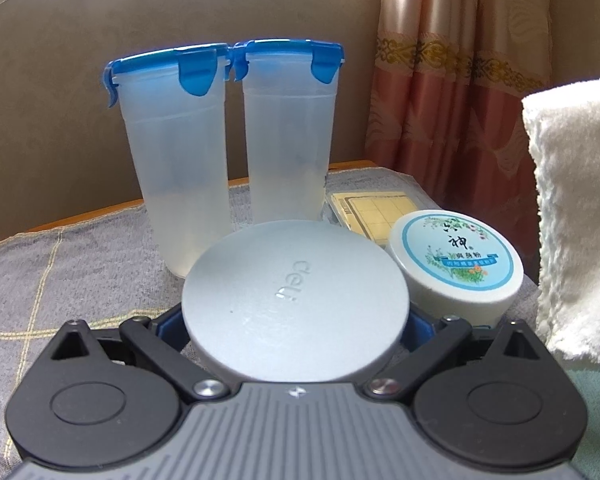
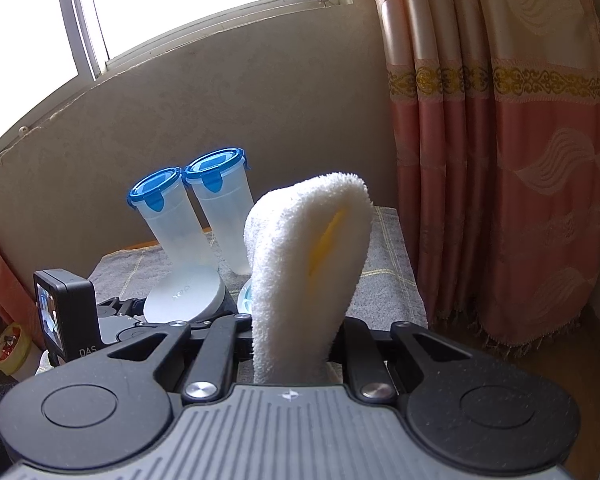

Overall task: Clean container
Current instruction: 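Lift the jar with the left tool while the right tool holds the cloth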

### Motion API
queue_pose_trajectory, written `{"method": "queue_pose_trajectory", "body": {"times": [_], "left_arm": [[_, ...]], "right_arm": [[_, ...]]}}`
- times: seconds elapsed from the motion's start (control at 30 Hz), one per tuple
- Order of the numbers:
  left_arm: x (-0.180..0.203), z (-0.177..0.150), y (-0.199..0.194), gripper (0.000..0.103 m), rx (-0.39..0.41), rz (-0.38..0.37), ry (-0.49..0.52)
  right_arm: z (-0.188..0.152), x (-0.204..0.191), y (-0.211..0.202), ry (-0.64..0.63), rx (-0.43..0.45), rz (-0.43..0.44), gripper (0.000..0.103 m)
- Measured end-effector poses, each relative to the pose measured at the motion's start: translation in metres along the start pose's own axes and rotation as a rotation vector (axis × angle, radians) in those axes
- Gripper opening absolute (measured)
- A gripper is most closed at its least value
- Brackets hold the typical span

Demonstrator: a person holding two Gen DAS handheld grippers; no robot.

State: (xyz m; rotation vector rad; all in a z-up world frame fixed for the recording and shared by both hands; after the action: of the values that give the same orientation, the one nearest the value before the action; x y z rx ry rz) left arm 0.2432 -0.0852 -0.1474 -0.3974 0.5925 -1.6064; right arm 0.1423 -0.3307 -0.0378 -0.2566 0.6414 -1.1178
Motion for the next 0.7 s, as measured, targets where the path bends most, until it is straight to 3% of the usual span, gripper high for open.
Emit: {"method": "queue_pose_trajectory", "body": {"times": [0.7], "left_arm": [[-0.006,-0.042,-0.068,0.099,-0.023,-0.033,0.041]], "right_arm": [[0.002,-0.036,-0.038,-0.065,0.041,0.014,0.017]]}}
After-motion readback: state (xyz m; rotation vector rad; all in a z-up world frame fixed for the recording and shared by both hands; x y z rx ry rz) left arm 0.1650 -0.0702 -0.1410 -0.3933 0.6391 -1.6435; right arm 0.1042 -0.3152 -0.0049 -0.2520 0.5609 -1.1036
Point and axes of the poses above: each gripper's, at about its wrist camera, not at the fingertips, and y roughly the way its jaws point, x to its right, z to its top, the point moved 2 cm from there along y, roughly the way its jaws point, and after that the axes turned 12 degrees about z, right-handed, at the moved point
